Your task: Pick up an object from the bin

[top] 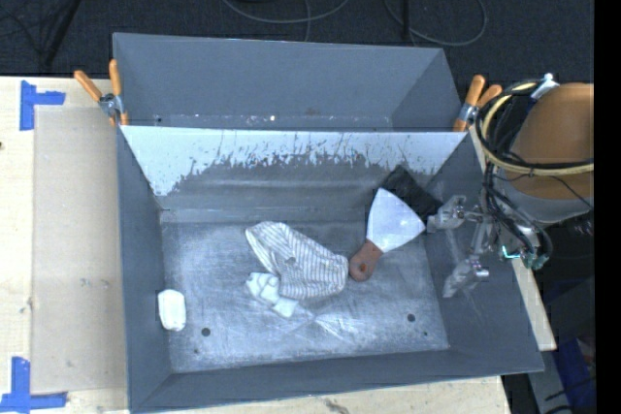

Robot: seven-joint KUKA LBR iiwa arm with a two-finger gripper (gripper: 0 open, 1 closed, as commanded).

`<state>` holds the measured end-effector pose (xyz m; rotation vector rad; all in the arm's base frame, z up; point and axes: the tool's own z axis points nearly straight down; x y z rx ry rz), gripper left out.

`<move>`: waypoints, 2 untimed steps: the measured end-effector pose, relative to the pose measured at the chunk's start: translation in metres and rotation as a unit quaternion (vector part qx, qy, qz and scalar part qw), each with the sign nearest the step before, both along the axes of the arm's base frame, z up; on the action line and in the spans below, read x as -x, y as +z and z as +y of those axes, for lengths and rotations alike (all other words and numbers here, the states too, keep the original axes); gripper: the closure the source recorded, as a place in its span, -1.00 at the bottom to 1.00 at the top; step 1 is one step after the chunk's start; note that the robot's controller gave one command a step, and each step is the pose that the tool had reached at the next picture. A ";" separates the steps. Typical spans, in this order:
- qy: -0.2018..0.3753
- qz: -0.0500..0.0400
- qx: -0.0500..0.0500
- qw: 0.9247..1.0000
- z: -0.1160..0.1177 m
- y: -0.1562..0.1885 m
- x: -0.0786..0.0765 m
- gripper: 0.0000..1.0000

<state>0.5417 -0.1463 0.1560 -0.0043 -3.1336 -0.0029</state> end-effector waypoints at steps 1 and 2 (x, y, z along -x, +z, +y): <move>0.002 -0.004 0.001 1.000 0.000 0.004 -0.002 -1.00; -0.032 -0.002 0.001 0.999 0.034 -0.077 -0.029 1.00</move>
Offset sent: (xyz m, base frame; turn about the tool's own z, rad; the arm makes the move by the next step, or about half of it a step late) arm 0.0277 0.0333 -0.0798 0.0670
